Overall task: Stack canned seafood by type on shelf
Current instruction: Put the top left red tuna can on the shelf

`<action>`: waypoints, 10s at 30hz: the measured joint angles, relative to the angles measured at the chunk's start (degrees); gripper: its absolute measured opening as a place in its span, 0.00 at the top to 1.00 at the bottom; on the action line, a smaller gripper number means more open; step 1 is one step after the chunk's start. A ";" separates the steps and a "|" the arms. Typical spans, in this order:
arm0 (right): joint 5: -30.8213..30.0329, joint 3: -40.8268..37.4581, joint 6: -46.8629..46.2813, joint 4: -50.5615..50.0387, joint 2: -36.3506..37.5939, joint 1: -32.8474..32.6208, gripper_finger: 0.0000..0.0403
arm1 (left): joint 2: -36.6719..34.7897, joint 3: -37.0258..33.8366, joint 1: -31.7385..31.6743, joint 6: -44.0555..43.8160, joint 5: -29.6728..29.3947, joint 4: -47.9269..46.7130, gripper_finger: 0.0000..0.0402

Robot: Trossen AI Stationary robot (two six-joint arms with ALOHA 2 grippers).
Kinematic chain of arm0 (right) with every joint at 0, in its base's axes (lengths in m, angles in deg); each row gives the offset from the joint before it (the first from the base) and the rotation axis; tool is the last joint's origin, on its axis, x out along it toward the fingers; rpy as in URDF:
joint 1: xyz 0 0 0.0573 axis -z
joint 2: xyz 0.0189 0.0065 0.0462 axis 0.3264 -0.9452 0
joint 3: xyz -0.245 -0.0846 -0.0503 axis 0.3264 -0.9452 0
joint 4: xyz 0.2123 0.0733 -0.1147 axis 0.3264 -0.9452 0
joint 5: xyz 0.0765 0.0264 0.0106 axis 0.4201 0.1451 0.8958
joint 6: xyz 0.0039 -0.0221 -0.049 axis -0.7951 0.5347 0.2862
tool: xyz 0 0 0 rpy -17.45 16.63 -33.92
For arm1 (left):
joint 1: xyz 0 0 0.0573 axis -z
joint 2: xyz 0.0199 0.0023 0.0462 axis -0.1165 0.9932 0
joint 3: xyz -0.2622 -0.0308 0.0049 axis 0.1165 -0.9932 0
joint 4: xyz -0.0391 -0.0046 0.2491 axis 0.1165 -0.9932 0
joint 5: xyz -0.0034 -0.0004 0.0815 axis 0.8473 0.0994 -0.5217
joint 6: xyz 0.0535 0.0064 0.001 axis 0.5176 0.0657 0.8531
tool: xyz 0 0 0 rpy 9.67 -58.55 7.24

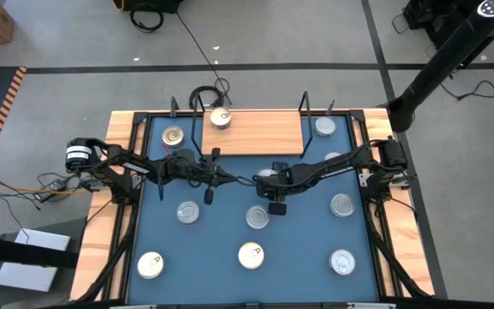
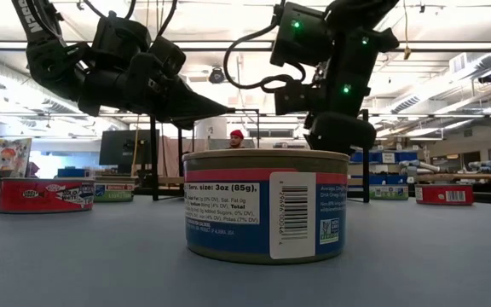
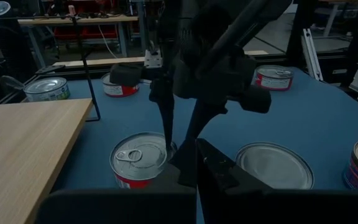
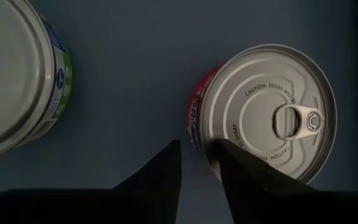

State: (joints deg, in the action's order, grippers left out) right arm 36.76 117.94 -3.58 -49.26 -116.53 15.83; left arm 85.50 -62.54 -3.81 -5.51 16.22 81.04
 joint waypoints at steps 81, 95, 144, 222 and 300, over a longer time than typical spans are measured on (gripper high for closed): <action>50.01 9.73 -31.54 3.24 -0.24 19.39 0.99 | 0.02 0.00 0.00 -0.65 0.01 -0.11 1.00; 50.66 9.73 -34.50 7.02 -0.28 16.15 0.99 | 0.02 0.00 0.00 -1.30 0.01 -0.11 1.00; 41.24 2.03 -25.32 13.91 1.20 19.81 0.61 | 0.02 0.00 0.00 -1.93 0.01 -0.07 1.00; -1.76 11.78 -28.92 -1.56 -2.51 -2.11 0.64 | 0.02 0.02 0.00 -1.80 0.01 -0.71 1.00; -5.58 6.91 53.88 32.53 -6.74 30.36 0.63 | 0.02 0.02 0.00 -2.05 0.24 -0.87 1.00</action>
State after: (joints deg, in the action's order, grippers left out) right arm 31.17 124.84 50.30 -16.73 -123.27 46.19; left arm 85.52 -62.52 -3.81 -7.57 16.46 80.17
